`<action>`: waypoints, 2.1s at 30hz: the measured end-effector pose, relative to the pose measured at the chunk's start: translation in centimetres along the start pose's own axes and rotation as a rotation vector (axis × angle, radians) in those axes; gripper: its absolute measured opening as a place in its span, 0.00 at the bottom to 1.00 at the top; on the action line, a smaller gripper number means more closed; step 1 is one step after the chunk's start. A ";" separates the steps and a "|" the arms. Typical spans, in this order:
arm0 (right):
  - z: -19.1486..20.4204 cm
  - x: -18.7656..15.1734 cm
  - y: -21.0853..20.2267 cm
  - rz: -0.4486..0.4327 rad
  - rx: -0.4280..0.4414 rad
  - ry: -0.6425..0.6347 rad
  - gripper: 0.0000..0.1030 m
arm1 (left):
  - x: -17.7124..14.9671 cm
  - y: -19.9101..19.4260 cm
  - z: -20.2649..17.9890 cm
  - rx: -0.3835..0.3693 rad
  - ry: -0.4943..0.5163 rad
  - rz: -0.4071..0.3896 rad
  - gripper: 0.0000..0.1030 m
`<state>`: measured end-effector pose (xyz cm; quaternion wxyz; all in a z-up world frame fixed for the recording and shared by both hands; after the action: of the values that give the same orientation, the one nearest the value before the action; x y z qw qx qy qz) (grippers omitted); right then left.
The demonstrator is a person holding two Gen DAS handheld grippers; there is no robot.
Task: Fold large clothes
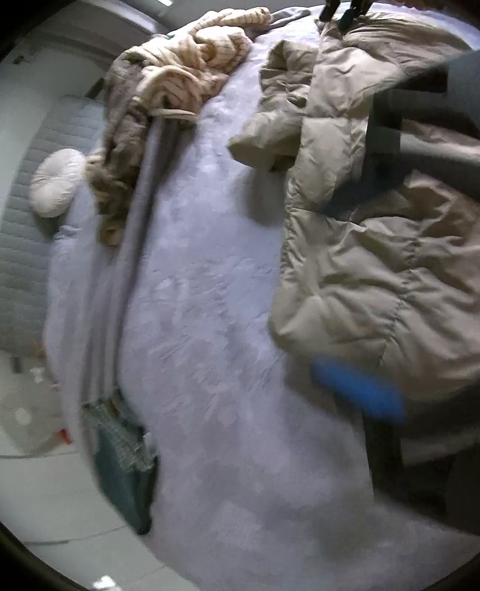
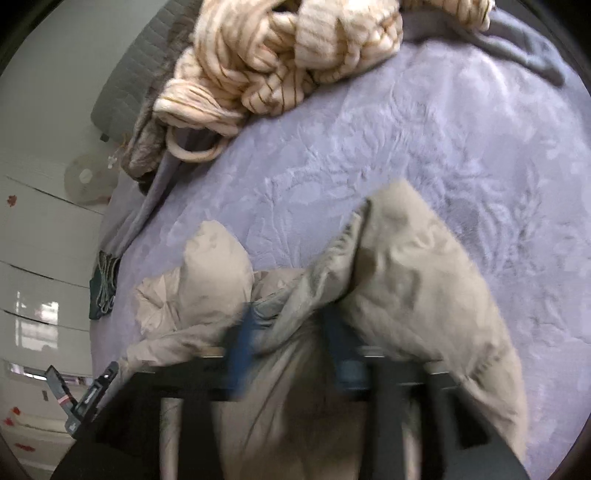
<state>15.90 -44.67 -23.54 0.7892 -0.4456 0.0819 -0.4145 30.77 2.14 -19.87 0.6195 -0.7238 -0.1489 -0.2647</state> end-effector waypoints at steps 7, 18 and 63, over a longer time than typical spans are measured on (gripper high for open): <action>0.9 -1.4 -2.8 -0.018 0.037 -0.016 0.63 | -1.1 -3.6 -3.3 -0.098 0.071 -0.013 0.87; 4.8 -10.9 -3.0 0.089 0.068 -0.264 0.19 | -9.7 -6.0 -13.5 -0.263 0.226 0.047 0.71; -8.5 2.9 5.1 -0.024 -0.161 -0.048 0.00 | -1.0 11.7 -1.9 0.002 0.081 0.091 0.92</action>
<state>16.47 -50.86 -31.75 0.7475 -0.5183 0.0908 -0.4054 35.91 -1.81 -29.81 0.6372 -0.7180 -0.0909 -0.2651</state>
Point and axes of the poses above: each gripper's, at about its wrist camera, not at the fingertips, and y roughly the way its jaws point, z to its left, x to its top, the point moved 9 cm from there along y, roughly the way its jaws point, and after that the axes turned 4 degrees about y, right-handed, at the moved point
